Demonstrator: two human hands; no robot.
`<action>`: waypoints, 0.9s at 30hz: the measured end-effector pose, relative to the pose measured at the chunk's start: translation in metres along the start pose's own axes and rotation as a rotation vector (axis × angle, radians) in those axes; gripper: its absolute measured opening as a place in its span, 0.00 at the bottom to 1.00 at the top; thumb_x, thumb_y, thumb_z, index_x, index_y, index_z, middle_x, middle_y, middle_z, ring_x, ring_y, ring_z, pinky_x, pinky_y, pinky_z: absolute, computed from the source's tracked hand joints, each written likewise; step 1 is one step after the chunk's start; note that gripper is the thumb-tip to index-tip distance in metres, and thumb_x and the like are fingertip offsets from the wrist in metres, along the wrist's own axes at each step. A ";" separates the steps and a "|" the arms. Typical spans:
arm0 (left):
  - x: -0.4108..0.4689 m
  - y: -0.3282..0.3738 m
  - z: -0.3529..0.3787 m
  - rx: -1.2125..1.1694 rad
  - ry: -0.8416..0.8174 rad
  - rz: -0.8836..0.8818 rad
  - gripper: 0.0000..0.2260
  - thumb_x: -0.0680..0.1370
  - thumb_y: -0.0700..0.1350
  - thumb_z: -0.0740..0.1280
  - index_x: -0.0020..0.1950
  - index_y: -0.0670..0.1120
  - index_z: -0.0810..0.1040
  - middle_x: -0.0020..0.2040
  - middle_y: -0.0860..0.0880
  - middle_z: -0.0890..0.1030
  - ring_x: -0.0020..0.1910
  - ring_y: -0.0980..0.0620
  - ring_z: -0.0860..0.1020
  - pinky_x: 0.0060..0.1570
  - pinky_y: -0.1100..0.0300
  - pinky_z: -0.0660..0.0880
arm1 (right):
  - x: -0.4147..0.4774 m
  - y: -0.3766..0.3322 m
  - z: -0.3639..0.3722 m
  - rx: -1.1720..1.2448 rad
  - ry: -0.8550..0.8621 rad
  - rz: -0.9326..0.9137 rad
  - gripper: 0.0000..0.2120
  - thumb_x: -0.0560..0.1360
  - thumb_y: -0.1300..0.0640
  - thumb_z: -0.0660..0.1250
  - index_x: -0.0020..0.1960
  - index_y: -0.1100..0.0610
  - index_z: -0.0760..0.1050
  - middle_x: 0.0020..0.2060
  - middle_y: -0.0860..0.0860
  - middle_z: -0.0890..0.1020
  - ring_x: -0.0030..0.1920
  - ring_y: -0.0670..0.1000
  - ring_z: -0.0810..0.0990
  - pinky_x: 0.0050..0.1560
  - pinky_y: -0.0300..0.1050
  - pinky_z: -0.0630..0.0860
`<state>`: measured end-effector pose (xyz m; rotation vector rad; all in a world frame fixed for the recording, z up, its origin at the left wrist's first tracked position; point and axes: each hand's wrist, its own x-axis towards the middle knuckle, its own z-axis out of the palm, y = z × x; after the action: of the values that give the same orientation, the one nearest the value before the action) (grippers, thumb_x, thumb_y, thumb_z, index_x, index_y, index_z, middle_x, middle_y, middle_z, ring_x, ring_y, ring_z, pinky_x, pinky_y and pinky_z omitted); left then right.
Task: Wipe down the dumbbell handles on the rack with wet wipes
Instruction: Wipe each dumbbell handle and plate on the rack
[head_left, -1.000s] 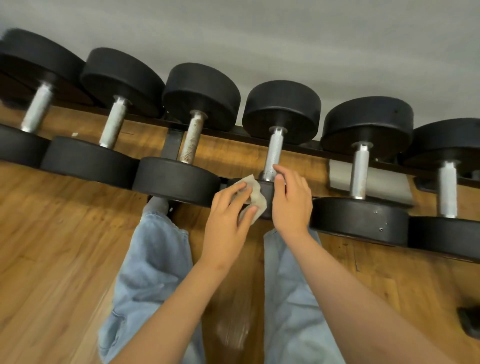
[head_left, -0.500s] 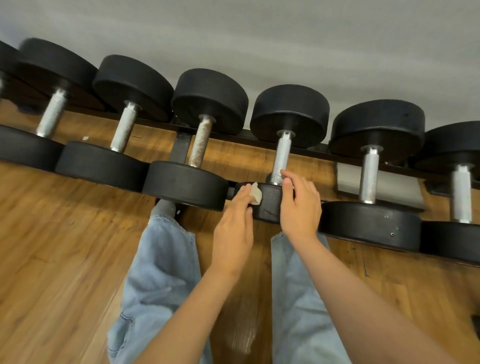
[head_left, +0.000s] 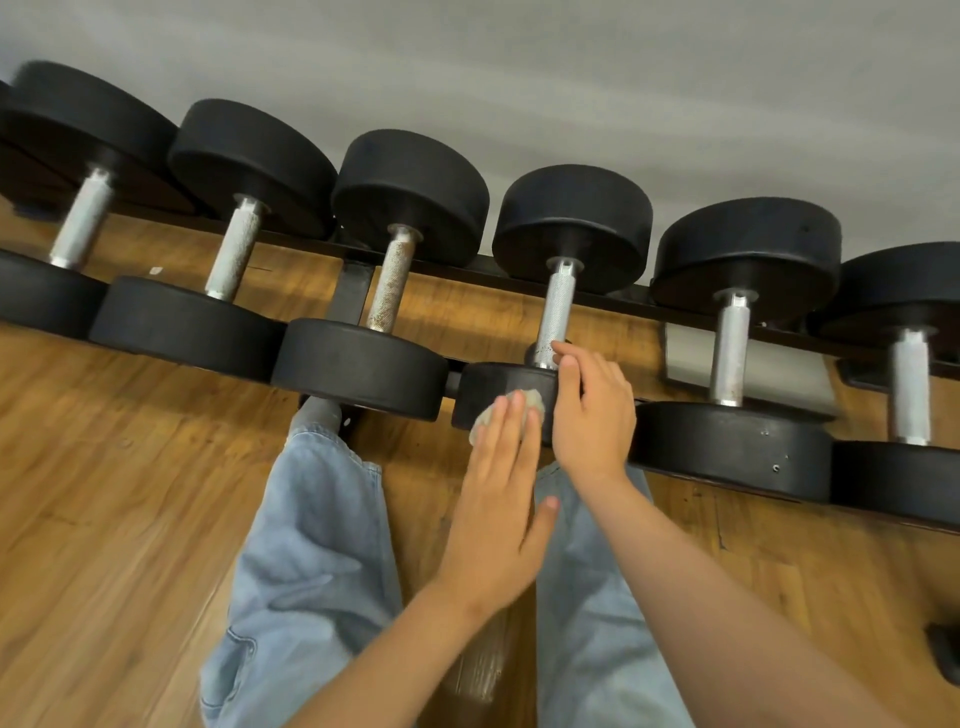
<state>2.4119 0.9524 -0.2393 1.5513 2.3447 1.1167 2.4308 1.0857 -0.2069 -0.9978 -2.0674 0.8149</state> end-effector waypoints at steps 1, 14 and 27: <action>-0.002 -0.003 0.002 0.015 0.000 0.018 0.32 0.81 0.47 0.53 0.80 0.46 0.41 0.81 0.49 0.40 0.79 0.50 0.39 0.78 0.55 0.39 | -0.001 0.000 0.000 -0.003 -0.003 -0.001 0.24 0.79 0.44 0.48 0.60 0.53 0.78 0.53 0.48 0.83 0.54 0.46 0.77 0.57 0.49 0.75; 0.015 -0.040 -0.002 -0.481 0.113 -0.327 0.44 0.73 0.71 0.60 0.81 0.51 0.46 0.81 0.57 0.47 0.78 0.64 0.46 0.71 0.75 0.47 | 0.000 -0.001 -0.001 -0.014 -0.021 0.028 0.19 0.81 0.49 0.52 0.61 0.53 0.78 0.54 0.50 0.82 0.55 0.47 0.76 0.58 0.47 0.73; 0.035 -0.053 -0.014 -0.723 0.049 -0.443 0.47 0.68 0.68 0.67 0.80 0.56 0.50 0.79 0.62 0.52 0.76 0.68 0.52 0.73 0.64 0.54 | 0.001 0.000 0.001 -0.020 -0.020 0.022 0.29 0.78 0.42 0.43 0.61 0.53 0.78 0.54 0.49 0.82 0.54 0.46 0.76 0.57 0.45 0.72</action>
<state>2.3486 0.9635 -0.2524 0.7213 1.8304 1.6158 2.4297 1.0862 -0.2070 -1.0294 -2.0892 0.8200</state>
